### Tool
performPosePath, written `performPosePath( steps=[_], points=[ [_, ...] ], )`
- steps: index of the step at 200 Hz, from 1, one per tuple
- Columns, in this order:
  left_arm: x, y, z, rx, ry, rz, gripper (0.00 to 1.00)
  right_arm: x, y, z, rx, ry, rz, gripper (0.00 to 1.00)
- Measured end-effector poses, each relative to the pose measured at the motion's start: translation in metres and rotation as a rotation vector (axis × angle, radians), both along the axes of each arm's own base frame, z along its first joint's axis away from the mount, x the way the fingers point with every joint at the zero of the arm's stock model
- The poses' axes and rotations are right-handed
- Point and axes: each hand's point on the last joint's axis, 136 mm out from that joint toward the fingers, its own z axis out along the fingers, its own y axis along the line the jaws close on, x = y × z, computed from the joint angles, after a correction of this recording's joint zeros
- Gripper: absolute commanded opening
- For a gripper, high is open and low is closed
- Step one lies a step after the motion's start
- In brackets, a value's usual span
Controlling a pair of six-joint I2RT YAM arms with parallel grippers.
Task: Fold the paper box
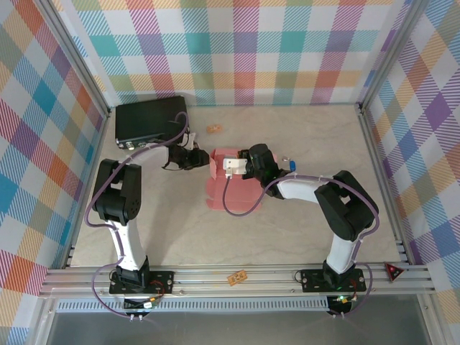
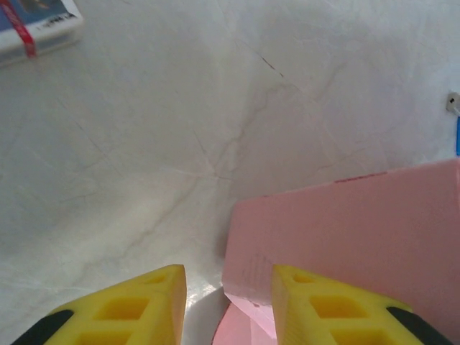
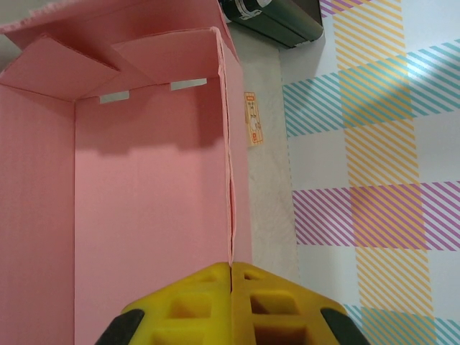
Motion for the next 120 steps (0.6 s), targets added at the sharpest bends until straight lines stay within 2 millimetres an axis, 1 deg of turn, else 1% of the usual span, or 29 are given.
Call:
performPosePath(
  steps=[49, 103, 120],
  points=[
    [-0.013, -0.009, 0.004, -0.055, -0.008, -0.049, 0.32, 0.002, 0.0, -0.002, -0.004, 0.001, -0.006, 0.0],
    [-0.007, -0.018, 0.013, -0.092, -0.064, -0.086, 0.4, 0.002, 0.0, -0.002, -0.004, 0.001, -0.006, 0.0],
    [-0.006, -0.022, 0.015, -0.096, -0.08, -0.096, 0.4, 0.002, 0.0, -0.002, -0.004, 0.001, -0.006, 0.0]
  ],
)
